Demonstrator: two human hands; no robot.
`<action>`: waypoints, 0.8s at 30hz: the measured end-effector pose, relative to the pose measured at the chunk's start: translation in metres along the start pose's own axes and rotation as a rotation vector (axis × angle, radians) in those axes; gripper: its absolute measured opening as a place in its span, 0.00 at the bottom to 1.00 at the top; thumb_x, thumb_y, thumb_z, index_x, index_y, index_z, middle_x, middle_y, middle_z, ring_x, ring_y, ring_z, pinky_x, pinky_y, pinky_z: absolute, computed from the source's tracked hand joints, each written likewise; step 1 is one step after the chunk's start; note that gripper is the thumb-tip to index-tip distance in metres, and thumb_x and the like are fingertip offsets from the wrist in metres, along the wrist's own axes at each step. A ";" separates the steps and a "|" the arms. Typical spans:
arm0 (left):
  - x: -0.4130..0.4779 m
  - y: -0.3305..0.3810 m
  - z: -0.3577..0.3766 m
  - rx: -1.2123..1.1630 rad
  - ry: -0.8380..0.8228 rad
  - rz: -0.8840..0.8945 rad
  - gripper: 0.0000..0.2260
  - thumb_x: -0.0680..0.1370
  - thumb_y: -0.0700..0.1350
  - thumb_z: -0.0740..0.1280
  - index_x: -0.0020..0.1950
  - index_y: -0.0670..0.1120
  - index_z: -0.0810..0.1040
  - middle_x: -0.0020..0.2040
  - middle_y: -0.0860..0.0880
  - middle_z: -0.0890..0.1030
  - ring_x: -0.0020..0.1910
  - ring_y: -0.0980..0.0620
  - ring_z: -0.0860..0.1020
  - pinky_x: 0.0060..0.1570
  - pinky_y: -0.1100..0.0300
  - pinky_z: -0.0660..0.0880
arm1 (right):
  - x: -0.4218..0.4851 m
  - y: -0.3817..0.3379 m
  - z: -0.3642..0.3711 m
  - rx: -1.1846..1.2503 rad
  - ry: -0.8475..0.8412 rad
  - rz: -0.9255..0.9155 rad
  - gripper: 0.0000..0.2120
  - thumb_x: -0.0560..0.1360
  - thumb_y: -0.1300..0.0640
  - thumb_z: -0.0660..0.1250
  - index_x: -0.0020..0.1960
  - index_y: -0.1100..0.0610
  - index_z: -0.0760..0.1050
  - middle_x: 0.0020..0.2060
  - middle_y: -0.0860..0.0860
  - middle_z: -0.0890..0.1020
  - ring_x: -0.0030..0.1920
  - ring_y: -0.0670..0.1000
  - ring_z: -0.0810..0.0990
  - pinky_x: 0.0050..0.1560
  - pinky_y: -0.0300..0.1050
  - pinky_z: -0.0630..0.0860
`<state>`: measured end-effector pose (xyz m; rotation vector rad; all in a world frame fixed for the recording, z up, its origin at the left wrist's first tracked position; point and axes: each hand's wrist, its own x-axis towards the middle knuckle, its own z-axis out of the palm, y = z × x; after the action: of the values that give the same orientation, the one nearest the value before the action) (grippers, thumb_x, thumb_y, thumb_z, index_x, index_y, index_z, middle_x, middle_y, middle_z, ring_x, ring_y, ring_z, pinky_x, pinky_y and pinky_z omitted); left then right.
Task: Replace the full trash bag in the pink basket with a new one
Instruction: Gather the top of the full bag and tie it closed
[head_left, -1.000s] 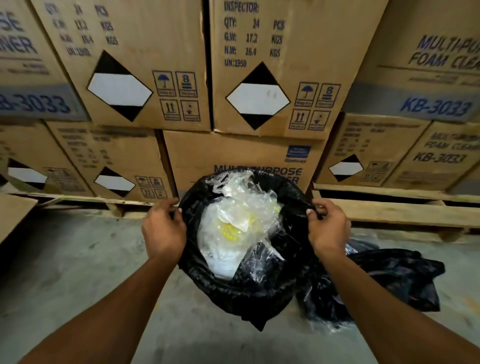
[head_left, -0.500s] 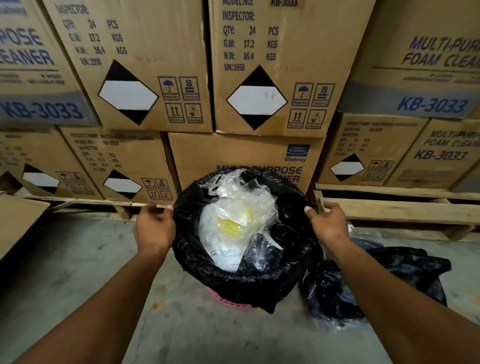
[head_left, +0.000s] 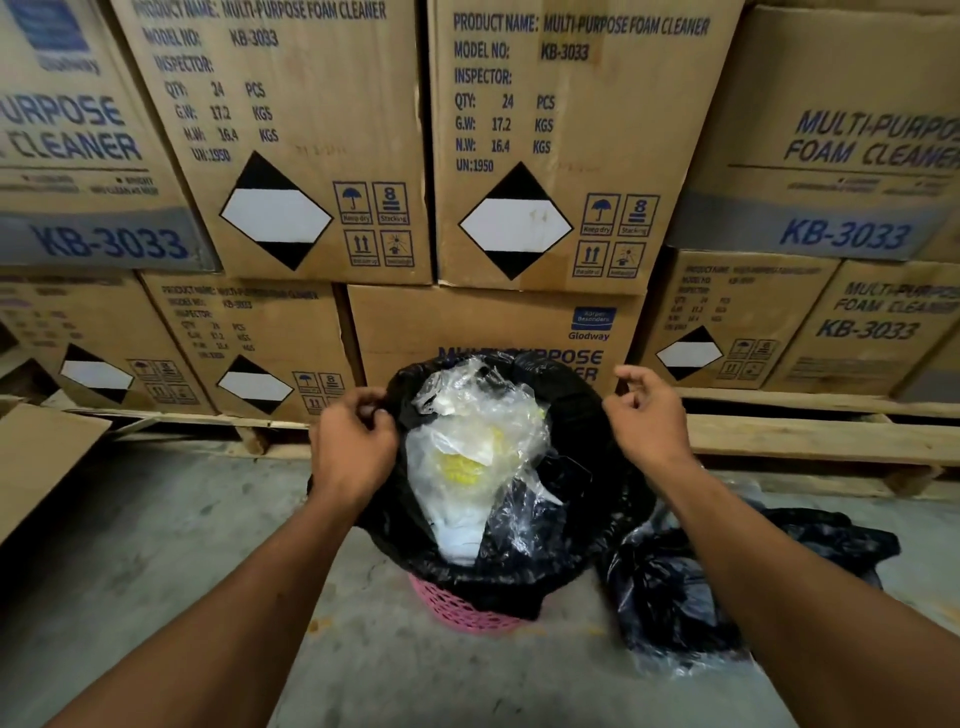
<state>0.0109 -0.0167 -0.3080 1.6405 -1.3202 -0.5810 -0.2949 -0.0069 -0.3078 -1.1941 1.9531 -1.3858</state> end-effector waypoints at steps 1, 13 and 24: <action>0.001 -0.002 0.001 -0.036 -0.031 -0.041 0.10 0.77 0.42 0.67 0.57 0.48 0.82 0.37 0.50 0.84 0.37 0.50 0.81 0.44 0.58 0.77 | 0.001 0.002 0.001 -0.035 -0.028 0.035 0.17 0.76 0.58 0.68 0.63 0.50 0.74 0.32 0.51 0.77 0.33 0.48 0.77 0.37 0.42 0.72; 0.049 -0.013 0.024 0.366 -0.146 -0.140 0.18 0.78 0.53 0.69 0.63 0.45 0.81 0.59 0.40 0.82 0.63 0.37 0.77 0.62 0.47 0.75 | 0.036 0.002 0.046 -0.501 -0.063 -0.042 0.06 0.75 0.54 0.70 0.39 0.48 0.81 0.49 0.53 0.86 0.53 0.58 0.81 0.54 0.49 0.78; 0.045 -0.017 0.020 0.036 0.091 -0.023 0.06 0.82 0.44 0.65 0.53 0.49 0.82 0.47 0.49 0.84 0.47 0.50 0.79 0.48 0.57 0.72 | 0.046 0.006 0.051 -0.373 0.085 -0.200 0.05 0.77 0.55 0.70 0.46 0.54 0.84 0.47 0.56 0.86 0.47 0.59 0.82 0.48 0.47 0.76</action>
<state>0.0173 -0.0659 -0.3234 1.6939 -1.2539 -0.4931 -0.2822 -0.0720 -0.3277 -1.5578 2.2745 -1.2129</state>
